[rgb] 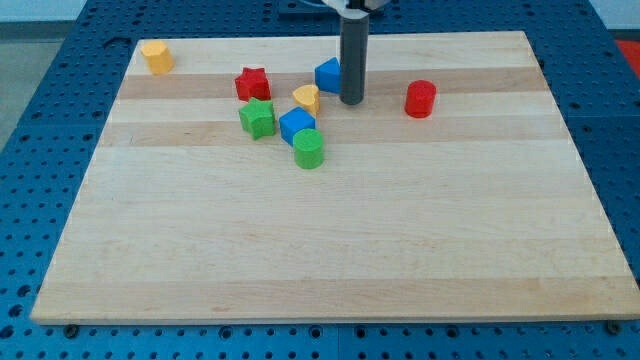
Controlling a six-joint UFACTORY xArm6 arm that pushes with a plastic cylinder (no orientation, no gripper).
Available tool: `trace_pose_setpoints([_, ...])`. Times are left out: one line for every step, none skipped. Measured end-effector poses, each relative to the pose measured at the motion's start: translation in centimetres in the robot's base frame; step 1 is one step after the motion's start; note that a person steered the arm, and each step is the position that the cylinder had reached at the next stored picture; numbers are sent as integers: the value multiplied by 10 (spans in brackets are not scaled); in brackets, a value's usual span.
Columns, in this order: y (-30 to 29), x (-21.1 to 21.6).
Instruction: Slide the blue triangle left a bit
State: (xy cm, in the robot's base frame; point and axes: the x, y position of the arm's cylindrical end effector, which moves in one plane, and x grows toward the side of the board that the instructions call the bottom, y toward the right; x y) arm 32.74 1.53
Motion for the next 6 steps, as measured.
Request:
trace_pose_setpoints([-24, -15])
trace_pose_setpoints([-25, -47])
trace_pose_setpoints([-27, -69])
trace_pose_setpoints([-30, -58])
trace_pose_setpoints([-11, -45])
trace_pose_setpoints([29, -51])
